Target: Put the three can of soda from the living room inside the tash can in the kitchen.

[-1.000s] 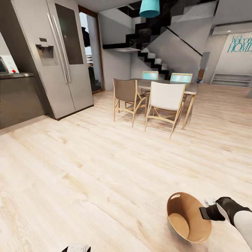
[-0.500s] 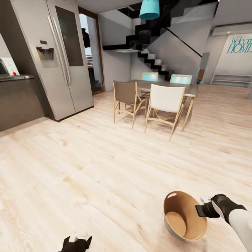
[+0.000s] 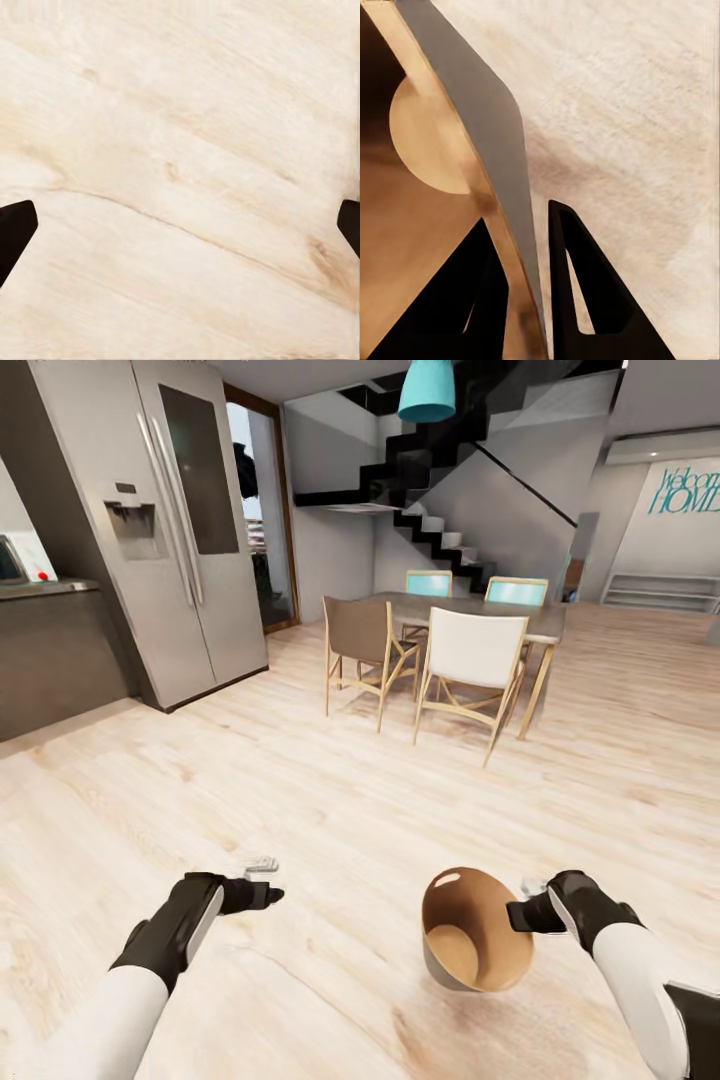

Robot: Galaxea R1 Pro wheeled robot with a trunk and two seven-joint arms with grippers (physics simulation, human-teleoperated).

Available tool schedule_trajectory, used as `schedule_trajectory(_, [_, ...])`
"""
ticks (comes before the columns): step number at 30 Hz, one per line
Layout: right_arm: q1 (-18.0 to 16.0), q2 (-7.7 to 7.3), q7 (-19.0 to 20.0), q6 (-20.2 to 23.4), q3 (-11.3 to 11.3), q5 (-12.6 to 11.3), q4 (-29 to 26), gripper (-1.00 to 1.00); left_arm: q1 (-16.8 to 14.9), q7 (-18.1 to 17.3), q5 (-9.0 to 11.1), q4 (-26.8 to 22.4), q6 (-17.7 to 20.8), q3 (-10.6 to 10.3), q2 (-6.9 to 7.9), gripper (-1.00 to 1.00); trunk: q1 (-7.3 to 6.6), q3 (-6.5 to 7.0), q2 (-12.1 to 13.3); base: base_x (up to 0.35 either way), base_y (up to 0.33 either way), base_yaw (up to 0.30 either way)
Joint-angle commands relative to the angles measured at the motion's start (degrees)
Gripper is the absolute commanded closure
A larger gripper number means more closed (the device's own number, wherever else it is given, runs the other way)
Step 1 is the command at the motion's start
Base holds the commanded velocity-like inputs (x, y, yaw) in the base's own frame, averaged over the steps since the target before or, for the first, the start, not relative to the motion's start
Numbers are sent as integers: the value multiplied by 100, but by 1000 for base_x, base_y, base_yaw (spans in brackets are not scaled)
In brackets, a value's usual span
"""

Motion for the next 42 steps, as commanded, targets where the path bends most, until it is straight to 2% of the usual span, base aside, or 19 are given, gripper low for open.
schedule_trajectory(1, [-15,32,8,33,-34,-90,-18,100,-61,-3,3,83,66,0,2,-100,-23,19,41,0,0,0])
schedule_trajectory(5, [-48,127,-34,72,42,-73,-63,100,-224,-4,16,361,242,1,30,-100,-111,90,202,0,0,0])
schedule_trajectory(6, [-52,127,-45,81,117,-67,-82,100,-263,-5,25,412,382,5,78,-100,-133,108,242,0,0,0])
schedule_trajectory(7, [-57,102,-34,81,151,-68,-93,100,-277,-4,28,435,526,7,107,-100,-155,126,282,0,0,0])
schedule_trajectory(12, [-64,-68,4,86,189,-93,-133,100,-299,12,40,481,779,19,149,-100,-264,216,483,0,0,0])
schedule_trajectory(19, [-69,-117,17,134,194,-111,-151,100,-303,5,50,461,805,19,177,-100,-418,342,763,0,0,0])
schedule_trajectory(26, [-105,-156,25,557,202,-133,-372,100,-296,4,52,458,809,13,183,-100,-572,467,1044,0,0,0])
schedule_trajectory(34, [-108,-192,237,624,210,-108,-446,100,-295,10,48,463,801,19,177,-100,-748,611,1365,0,0,0])
schedule_trajectory(42, [-109,-195,290,634,208,-118,-553,100,-295,21,43,485,792,19,174,-100,-923,755,1686,0,0,0])
